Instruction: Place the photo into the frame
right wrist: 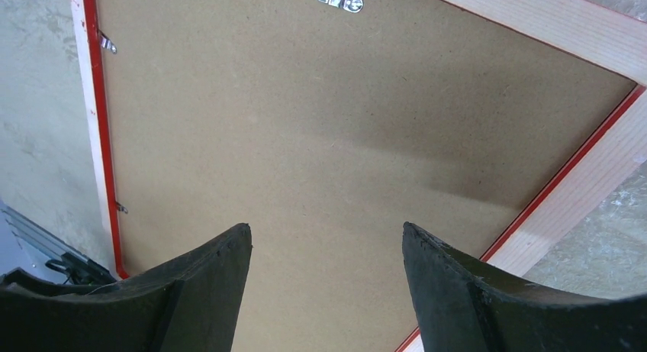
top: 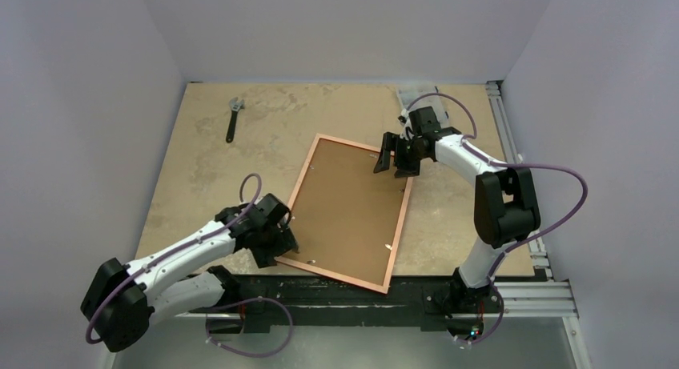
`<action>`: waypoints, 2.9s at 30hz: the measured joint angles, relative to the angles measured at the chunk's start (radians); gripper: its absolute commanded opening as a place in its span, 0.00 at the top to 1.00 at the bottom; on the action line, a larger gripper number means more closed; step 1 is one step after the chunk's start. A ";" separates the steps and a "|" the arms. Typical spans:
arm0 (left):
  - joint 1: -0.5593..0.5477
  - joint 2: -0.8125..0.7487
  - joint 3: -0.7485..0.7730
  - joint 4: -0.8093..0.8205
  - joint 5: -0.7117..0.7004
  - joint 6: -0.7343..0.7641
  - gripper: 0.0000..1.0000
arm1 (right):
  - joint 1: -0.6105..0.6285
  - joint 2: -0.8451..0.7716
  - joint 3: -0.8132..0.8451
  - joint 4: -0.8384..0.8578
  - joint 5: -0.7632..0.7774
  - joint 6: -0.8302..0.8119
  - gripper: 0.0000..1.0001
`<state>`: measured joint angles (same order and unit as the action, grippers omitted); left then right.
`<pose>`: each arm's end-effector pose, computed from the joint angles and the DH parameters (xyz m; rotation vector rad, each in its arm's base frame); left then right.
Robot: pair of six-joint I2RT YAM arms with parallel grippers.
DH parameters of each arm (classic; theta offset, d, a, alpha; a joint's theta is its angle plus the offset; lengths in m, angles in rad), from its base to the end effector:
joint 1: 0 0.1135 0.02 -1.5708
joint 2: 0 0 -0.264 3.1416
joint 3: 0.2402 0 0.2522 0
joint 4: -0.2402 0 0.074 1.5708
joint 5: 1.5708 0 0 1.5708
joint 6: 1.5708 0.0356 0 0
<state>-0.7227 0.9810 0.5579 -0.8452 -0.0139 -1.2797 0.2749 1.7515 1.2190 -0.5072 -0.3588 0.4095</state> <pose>0.1157 -0.1014 0.1824 -0.8125 2.8302 -0.3669 0.3463 0.1107 0.2080 0.0483 2.6778 0.7011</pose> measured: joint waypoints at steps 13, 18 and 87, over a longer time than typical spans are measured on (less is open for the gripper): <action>0.039 0.300 0.078 0.237 -0.002 -0.056 1.00 | 0.000 0.000 0.000 0.000 -0.003 0.000 0.30; 0.113 0.335 0.126 0.227 -0.015 0.140 1.00 | 0.000 0.000 0.013 -0.011 0.010 -0.003 0.30; 0.348 0.657 0.459 0.106 -0.171 0.527 1.00 | -0.040 -0.096 -0.238 0.029 0.238 0.077 0.20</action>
<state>-0.3748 1.6382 1.0172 -0.7395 -0.1848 -0.7528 0.2344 1.6554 0.9810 -0.4782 -0.1204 0.4870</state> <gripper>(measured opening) 0.091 0.807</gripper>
